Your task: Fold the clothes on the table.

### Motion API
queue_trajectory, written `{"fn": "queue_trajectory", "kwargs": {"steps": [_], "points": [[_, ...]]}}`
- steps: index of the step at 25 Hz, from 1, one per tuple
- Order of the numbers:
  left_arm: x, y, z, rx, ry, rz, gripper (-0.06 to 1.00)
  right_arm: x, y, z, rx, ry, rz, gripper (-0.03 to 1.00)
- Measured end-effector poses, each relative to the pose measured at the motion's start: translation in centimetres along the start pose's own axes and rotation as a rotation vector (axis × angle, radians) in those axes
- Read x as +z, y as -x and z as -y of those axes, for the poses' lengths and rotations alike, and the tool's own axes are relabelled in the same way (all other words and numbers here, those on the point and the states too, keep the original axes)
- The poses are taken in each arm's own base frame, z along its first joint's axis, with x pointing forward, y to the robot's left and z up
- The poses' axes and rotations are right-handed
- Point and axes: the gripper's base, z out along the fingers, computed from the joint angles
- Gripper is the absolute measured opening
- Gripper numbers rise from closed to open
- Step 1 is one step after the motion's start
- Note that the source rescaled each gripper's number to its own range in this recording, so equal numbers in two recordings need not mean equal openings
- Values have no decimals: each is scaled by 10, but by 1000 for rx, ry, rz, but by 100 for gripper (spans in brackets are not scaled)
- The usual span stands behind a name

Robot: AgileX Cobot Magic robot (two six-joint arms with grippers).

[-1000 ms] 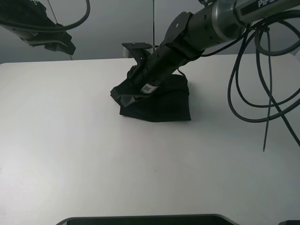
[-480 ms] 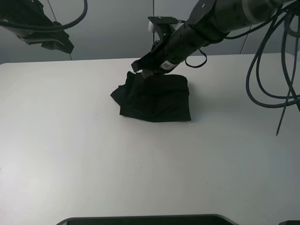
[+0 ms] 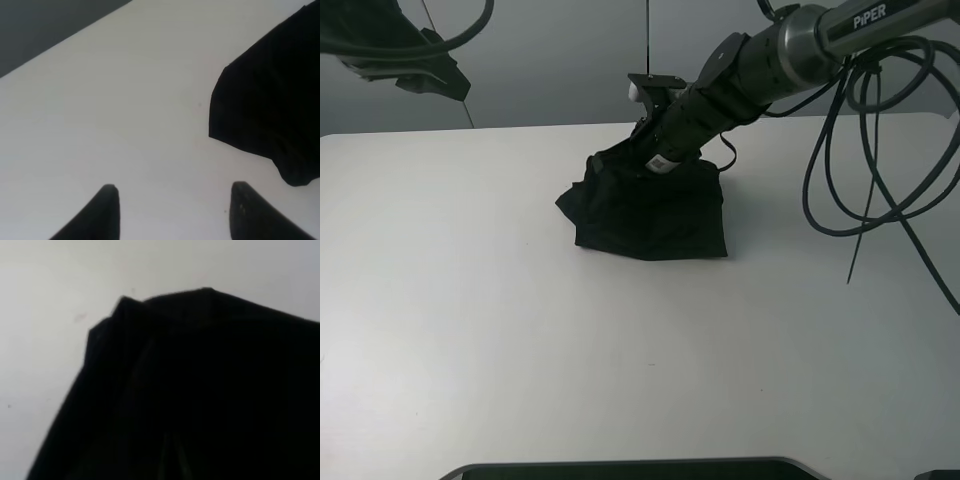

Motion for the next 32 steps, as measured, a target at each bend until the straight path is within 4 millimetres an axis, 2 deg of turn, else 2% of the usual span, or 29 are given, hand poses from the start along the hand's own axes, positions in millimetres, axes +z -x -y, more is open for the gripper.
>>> {"fn": "queue_trajectory", "kwargs": {"steps": [2,8,19,22,24,26,27,30,32], "points": [[-1,0,0,9,1,2,63,1,4,-12,-5,24,12,0],[-2,0,0,13,1,3,63,10,-1,-41,-36,62,5,0],[-3,0,0,14,1,5,63,11,-4,-45,-81,87,-23,0],[-4,0,0,19,1,6,63,2,-1,-46,-152,66,-18,0],[-4,1,0,19,2,8,63,-13,7,-50,-184,58,4,1],[-10,2,0,24,8,25,63,-34,16,-49,-208,47,36,7],[-14,3,0,27,13,40,63,-46,22,-50,-229,38,59,14],[-34,7,0,59,45,102,63,-87,37,-49,-302,-11,131,43],[-49,8,0,83,71,134,63,-118,45,-50,-350,-54,177,67]]}}
